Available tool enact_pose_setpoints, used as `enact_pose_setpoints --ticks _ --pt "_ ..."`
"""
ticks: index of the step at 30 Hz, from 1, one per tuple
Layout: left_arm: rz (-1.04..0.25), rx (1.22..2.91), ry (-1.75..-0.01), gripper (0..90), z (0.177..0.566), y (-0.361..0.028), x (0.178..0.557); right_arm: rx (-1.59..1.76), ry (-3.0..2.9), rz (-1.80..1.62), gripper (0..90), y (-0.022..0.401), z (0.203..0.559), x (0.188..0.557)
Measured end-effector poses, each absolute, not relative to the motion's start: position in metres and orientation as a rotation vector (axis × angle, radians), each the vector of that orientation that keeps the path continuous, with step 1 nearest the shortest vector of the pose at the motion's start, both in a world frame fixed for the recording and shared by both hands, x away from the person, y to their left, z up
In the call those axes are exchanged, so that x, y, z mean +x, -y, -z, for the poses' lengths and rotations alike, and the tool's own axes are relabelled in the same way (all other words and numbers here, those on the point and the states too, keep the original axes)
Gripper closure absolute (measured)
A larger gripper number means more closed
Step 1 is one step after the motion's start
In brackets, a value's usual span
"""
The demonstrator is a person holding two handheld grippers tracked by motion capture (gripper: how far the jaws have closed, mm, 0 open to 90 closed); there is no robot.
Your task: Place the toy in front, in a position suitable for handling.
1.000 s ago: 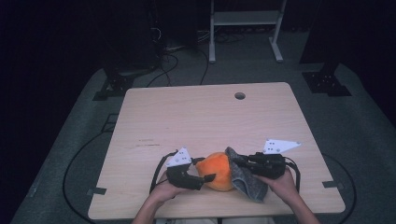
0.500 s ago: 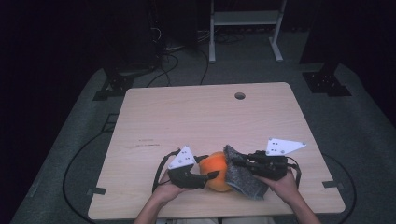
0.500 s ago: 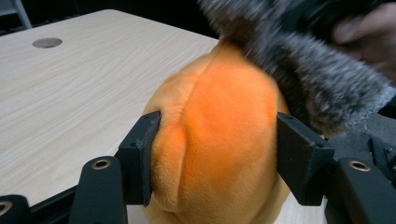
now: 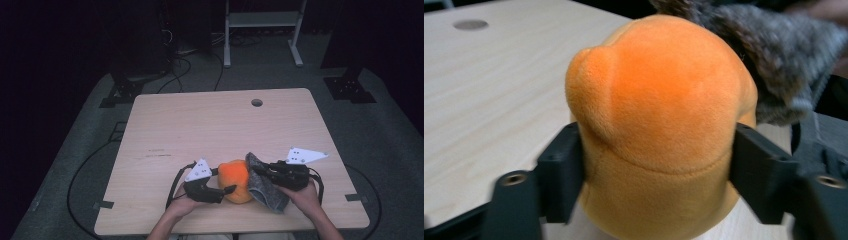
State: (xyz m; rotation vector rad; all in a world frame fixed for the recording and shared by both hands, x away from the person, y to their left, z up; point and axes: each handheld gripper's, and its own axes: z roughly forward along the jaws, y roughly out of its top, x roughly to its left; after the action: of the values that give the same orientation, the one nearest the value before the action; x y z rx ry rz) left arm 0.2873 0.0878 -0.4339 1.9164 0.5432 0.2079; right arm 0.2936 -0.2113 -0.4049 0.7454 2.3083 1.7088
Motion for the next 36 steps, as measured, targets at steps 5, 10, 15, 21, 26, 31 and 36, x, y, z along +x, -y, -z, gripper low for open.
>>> enact_pose_setpoints --ticks 5,10,15,21,26,31,36 --pt "-0.219 1.897 -0.554 35.8 0.419 -0.089 0.284 0.649 -2.348 -1.805 81.1 0.203 0.397 0.286" --pt "-0.237 1.917 -0.561 35.9 0.422 -0.095 0.285 0.626 -2.363 -1.782 80.9 0.195 0.400 0.285" --pt "-0.201 1.894 -0.583 32.0 0.426 -0.099 0.289 0.812 -2.327 -1.742 80.8 0.213 0.419 0.303" --pt "-0.205 1.888 -0.570 28.8 0.432 -0.093 0.288 0.737 -2.352 -1.727 81.0 0.205 0.413 0.295" --pt "-0.247 1.900 -0.561 30.9 0.432 -0.086 0.285 0.552 -2.388 -1.733 80.8 0.184 0.401 0.279" --pt "-0.235 1.898 -0.552 32.2 0.434 -0.092 0.285 0.679 -2.328 -1.650 80.5 0.203 0.408 0.291" --pt "-0.259 1.916 -0.529 32.6 0.433 -0.087 0.282 0.718 -2.337 -1.654 80.7 0.210 0.414 0.294"
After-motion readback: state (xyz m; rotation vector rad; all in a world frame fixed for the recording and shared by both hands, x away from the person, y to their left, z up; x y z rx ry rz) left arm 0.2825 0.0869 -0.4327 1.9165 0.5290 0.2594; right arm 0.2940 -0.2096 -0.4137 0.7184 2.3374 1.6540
